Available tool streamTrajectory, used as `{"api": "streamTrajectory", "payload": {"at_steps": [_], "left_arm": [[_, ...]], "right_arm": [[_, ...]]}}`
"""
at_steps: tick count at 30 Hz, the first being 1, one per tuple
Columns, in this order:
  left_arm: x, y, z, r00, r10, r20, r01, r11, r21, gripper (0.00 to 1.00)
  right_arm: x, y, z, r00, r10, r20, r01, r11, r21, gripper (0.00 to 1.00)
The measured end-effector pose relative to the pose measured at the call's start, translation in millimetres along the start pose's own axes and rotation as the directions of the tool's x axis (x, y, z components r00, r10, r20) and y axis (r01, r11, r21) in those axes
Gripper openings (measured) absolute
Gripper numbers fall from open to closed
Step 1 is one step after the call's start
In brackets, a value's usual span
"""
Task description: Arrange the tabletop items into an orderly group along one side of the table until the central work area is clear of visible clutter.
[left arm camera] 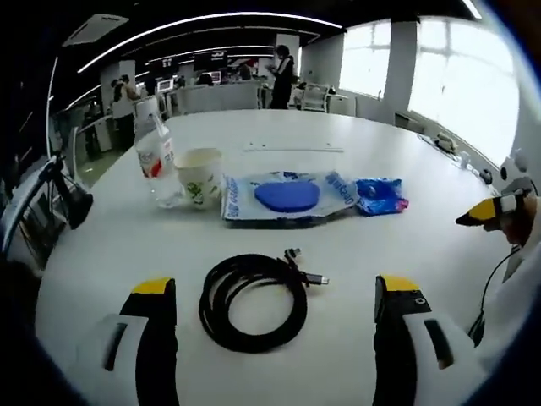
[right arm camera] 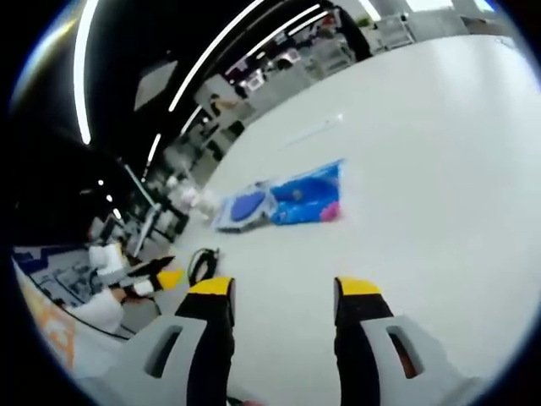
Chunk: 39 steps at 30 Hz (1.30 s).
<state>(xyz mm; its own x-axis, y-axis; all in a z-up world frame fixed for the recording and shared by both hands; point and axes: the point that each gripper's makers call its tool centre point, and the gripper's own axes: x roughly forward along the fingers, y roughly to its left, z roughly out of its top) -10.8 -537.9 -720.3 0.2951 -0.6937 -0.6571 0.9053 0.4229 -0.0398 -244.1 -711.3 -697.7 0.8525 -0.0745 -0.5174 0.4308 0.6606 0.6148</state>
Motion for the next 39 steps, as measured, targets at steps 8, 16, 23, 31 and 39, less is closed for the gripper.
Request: {"api": "streamTrajectory", "payload": {"at_steps": [8,16,23,31,39], "left_arm": [[7.8,-5.8,-23.2,0.995,-0.031,-0.091,0.035,0.999,0.041,0.99],[19.9,-9.3,-39.7,0.981,-0.045,-0.188,0.072,0.988,0.137,0.73],[19.0,9.5,-41.8,0.973,0.035,-0.229,0.029,0.962,0.273,0.45],[21.9,6.1,-42.8,0.976,-0.002,-0.217,0.052,0.973,0.224,0.42],[17.4,-2.1,-42.6,0.981,-0.066,-0.181,0.089,0.989,0.121,0.36]], "right_arm": [[2.0,-0.1,-5.2,1.000,0.003,-0.014,-0.003,1.000,0.011,0.43],[4.1,0.7,-2.9,1.000,0.010,-0.013,-0.010,1.000,0.026,0.42],[3.6,-4.2,-5.4,1.000,0.004,-0.020,-0.003,0.999,0.048,0.41],[5.9,-2.4,-7.5,1.000,0.010,-0.023,-0.008,0.998,0.060,0.39],[4.7,-4.1,-6.9,1.000,0.003,-0.023,-0.002,0.998,0.068,0.38]]}}
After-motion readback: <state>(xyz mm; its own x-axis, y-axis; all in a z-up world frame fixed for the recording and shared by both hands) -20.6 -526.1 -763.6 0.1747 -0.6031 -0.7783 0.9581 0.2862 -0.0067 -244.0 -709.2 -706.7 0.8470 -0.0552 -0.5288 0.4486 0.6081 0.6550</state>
